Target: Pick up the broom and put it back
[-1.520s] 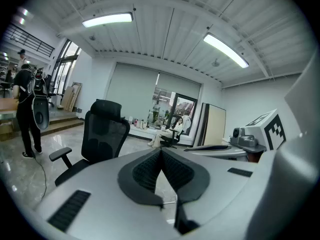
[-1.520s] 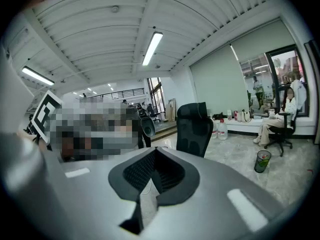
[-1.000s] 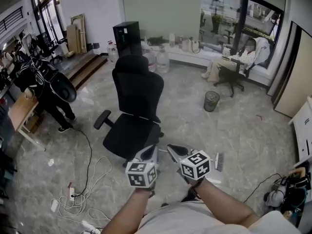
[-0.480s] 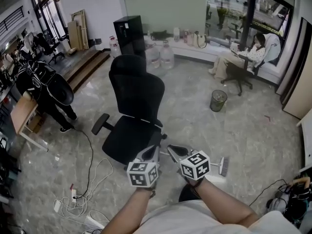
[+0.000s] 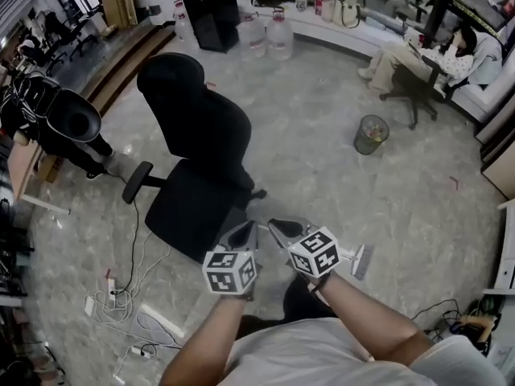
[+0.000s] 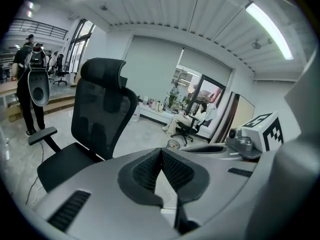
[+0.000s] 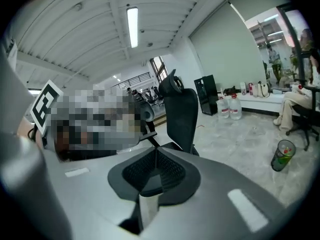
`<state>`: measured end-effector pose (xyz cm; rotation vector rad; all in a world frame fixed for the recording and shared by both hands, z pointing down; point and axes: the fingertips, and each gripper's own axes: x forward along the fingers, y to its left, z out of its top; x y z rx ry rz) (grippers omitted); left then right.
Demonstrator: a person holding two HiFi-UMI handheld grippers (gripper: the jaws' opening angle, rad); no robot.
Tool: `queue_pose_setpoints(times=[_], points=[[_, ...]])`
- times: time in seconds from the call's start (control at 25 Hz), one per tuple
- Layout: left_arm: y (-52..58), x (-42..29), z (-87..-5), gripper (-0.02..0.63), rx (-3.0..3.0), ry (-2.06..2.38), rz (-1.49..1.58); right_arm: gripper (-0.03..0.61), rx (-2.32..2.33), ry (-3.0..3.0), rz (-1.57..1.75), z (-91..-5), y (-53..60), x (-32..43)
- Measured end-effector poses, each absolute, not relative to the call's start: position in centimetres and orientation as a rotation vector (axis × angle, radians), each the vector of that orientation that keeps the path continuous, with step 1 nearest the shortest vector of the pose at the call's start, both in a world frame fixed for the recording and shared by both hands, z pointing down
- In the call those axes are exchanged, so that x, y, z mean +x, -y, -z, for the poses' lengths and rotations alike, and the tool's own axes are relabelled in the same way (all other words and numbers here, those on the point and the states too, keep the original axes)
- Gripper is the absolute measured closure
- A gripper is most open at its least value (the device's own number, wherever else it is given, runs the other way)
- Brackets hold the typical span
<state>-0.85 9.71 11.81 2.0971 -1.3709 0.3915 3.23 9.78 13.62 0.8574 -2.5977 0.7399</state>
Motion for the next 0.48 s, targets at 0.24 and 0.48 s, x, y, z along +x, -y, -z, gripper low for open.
queue_pose_setpoints(times=[0.24,0.48], points=[[-4.0,0.2,-18.5,0.607,2.006,1.369,-0.440,0.557,0.778,2.522,-0.809,-21.5,-4.6,4.4],[0.4,1.9,-29.9,0.606,1.974,1.283,-0.498,0.552,0.800,2.399,-0.830,-32.1,0.0,5.4]])
